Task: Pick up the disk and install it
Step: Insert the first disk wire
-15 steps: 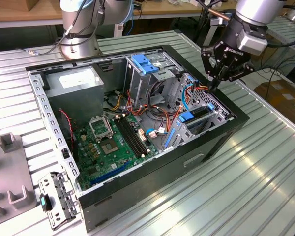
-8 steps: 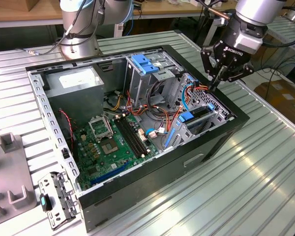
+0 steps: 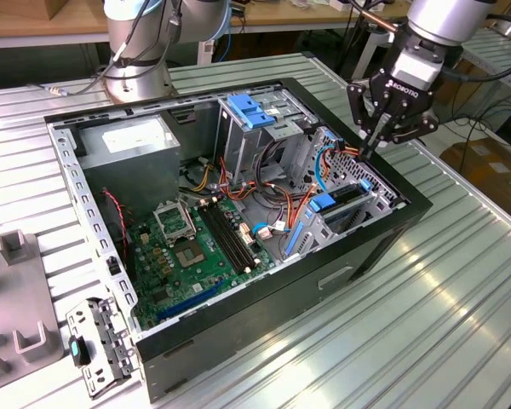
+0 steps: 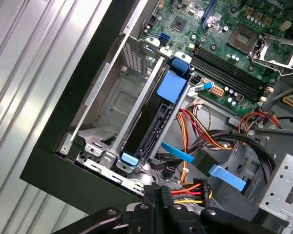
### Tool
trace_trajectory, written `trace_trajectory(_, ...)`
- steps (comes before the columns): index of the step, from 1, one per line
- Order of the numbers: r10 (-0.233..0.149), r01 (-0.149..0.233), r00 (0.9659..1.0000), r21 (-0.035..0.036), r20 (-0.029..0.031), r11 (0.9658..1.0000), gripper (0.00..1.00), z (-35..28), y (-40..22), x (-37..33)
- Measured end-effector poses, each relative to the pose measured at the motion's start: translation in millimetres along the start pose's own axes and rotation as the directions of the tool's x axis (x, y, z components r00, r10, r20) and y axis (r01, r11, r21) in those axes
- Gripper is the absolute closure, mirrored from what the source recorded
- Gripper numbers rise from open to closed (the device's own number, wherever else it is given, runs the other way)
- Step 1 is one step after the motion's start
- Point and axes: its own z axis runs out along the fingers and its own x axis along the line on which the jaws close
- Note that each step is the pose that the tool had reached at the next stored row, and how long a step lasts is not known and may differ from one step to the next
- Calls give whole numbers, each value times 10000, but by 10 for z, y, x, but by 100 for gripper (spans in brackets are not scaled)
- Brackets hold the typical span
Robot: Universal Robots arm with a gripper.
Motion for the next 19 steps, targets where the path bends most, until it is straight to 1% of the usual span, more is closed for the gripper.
trace_trajectory(2,145,-145,9999,-1,0,9999,83,0,6,-3)
trace_trajectory(3,300,-300,9996,-2,3,9996,83,2,8,-5)
trace_trajectory(5,491,-491,9988,-3,7,9988,83,4,12,-6)
trace_trajectory(8,810,-810,9967,-5,13,9967,83,7,23,-12)
trace_trajectory(11,974,-974,9952,-7,16,9952,83,10,37,-19)
trace_trajectory(12,1118,-1118,9937,-7,19,9937,83,12,39,-20)
trace_trajectory(13,1299,-1299,9915,-9,22,9915,83,13,43,-22)
trace_trajectory(17,1720,-1720,9851,-12,29,9851,83,18,49,-26)
trace_trajectory(19,2051,-2051,9787,-16,35,9787,83,21,56,-29)
